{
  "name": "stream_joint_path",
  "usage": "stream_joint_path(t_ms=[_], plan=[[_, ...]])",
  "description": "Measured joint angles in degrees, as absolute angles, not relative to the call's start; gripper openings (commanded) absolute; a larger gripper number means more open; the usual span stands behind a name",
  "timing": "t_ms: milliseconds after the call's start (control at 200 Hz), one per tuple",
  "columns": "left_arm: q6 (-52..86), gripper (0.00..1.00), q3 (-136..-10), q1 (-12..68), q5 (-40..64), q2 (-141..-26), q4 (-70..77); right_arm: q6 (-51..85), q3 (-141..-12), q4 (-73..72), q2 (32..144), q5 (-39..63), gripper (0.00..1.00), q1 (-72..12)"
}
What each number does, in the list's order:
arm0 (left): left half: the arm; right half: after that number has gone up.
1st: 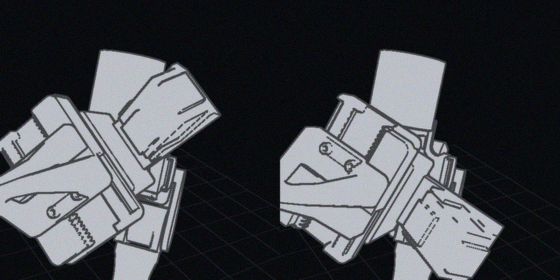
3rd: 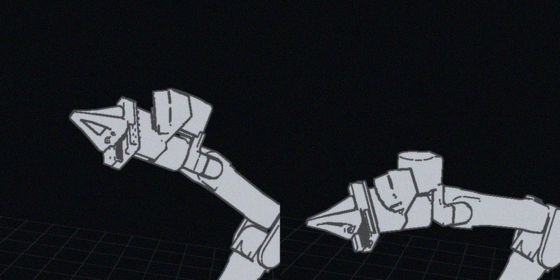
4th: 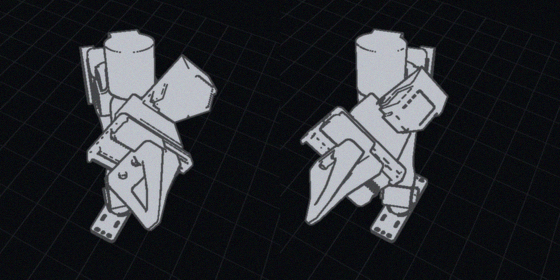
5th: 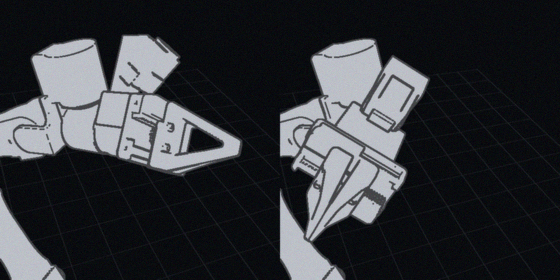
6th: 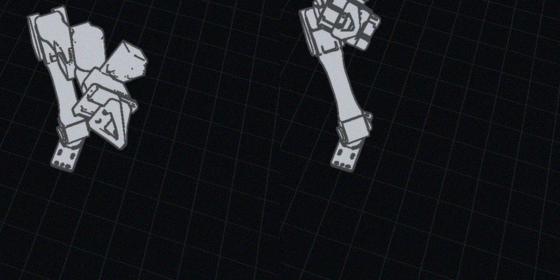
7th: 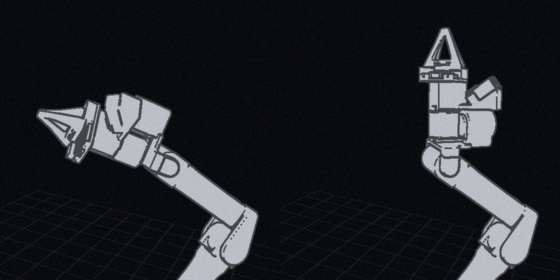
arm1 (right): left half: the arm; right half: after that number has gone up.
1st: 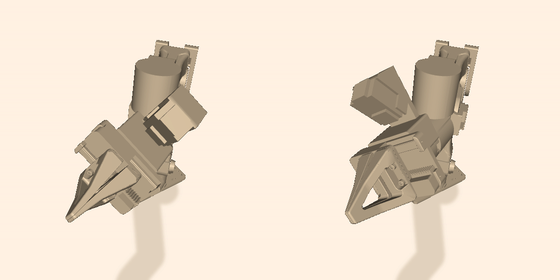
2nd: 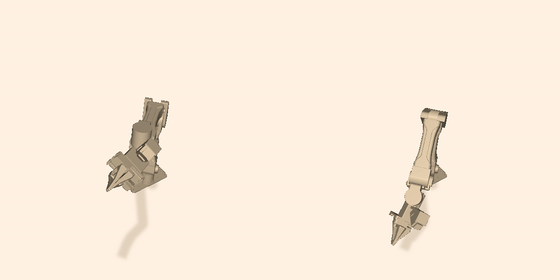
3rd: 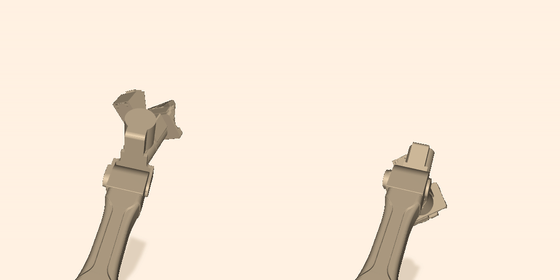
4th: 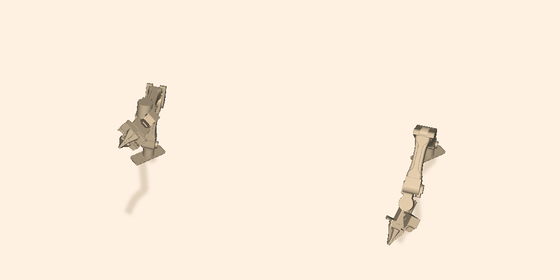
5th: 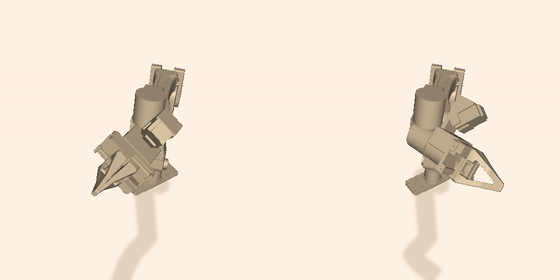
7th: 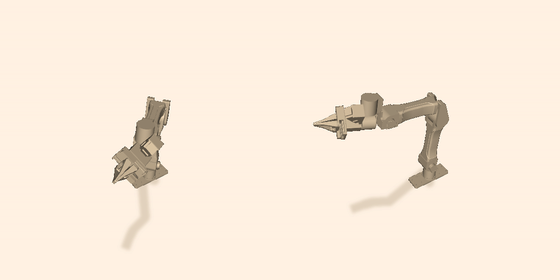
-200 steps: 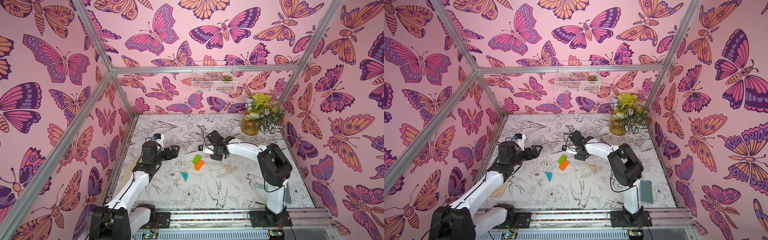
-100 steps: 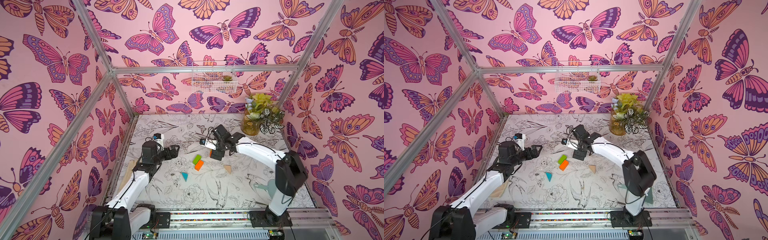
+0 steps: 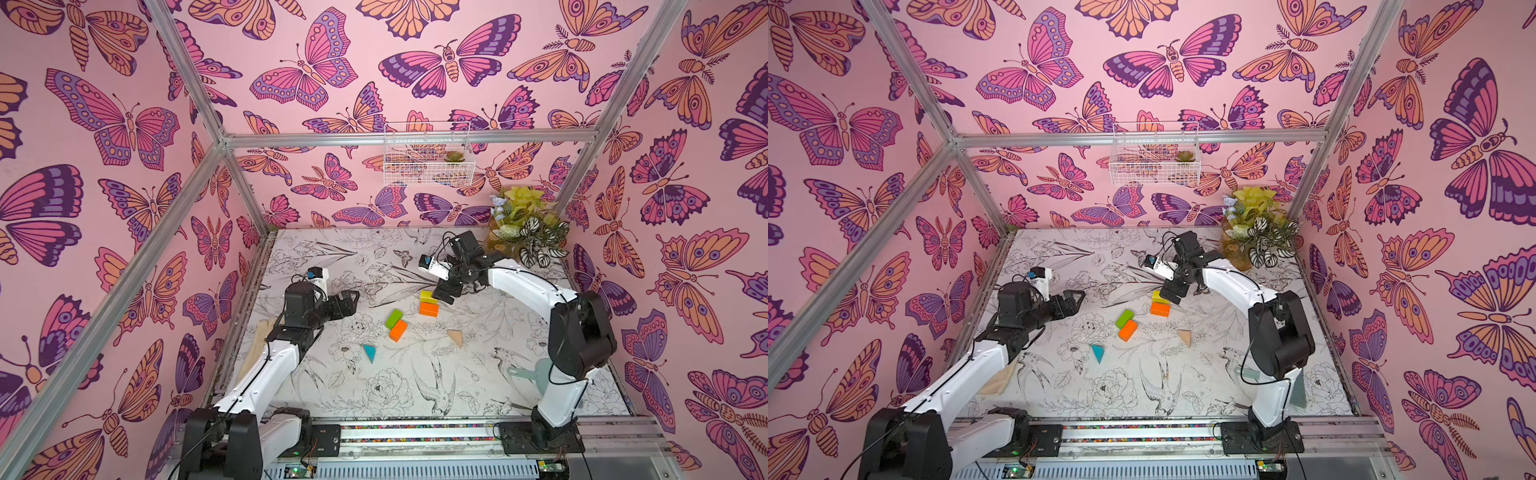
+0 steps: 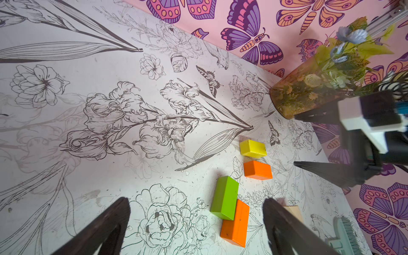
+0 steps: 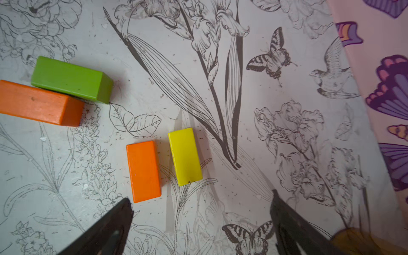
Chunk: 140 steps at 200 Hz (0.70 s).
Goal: Assemble a piece of candy with building blocks
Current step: Place the building block at the center of the board, then assemble the building blocks at the center of the board.
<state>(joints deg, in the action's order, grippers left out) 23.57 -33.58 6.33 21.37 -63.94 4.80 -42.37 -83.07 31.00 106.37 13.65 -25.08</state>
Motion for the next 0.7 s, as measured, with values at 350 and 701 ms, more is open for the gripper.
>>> stream_joint_path(t_ms=[350, 701], plan=[[24.3, 0.97, -32.8, 6.3, 21.2, -62.3, 5.4, -46.2, -93.7, 36.0, 113.4, 24.8, 0.99, -23.9], [24.7, 0.97, -31.9, 6.3, 21.2, -61.2, 5.8, -48.3, -100.7, 45.3, 122.1, 30.6, 0.99, -22.9]])
